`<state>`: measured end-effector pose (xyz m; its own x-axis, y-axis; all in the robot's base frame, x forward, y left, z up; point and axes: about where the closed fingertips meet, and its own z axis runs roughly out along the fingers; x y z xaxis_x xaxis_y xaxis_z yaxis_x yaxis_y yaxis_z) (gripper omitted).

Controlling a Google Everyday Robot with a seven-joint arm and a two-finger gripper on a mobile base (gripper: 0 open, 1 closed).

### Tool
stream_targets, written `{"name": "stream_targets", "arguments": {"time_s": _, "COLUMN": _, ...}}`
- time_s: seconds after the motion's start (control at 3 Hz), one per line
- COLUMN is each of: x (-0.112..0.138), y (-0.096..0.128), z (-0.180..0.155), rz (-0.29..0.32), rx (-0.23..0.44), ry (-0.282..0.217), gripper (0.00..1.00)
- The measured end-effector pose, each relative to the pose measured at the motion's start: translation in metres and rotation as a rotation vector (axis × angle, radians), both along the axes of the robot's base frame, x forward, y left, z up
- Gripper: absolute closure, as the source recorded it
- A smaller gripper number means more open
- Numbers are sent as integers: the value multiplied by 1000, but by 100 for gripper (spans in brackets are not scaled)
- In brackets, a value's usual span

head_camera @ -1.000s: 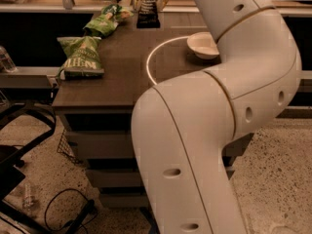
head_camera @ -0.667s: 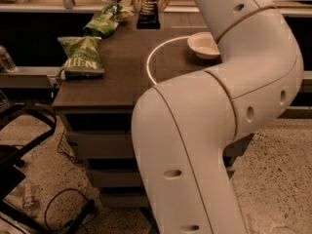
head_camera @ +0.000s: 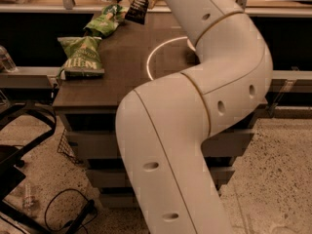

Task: Move rxbar chocolate near green rice chip bag

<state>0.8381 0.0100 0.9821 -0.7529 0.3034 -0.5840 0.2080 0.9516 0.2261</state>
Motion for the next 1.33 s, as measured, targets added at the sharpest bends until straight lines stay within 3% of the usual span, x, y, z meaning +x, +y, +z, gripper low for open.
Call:
{"name": "stream_targets", "arguments": {"time_s": 0.33, "x": 28, "y": 12, "z": -20, "rz": -71, "rx": 34, "ry": -48, "gripper": 100}}
{"name": "stream_targets", "arguments": {"time_s": 1.0, "x": 60, "y": 34, "z": -86, "rz": -161, "rx": 39, "ry": -28, "gripper": 100}}
{"name": "stream_targets", "arguments": {"time_s": 1.33, "x": 63, "y": 34, "z": -92, "rz": -169, "rx": 38, "ry": -26, "gripper": 100}}
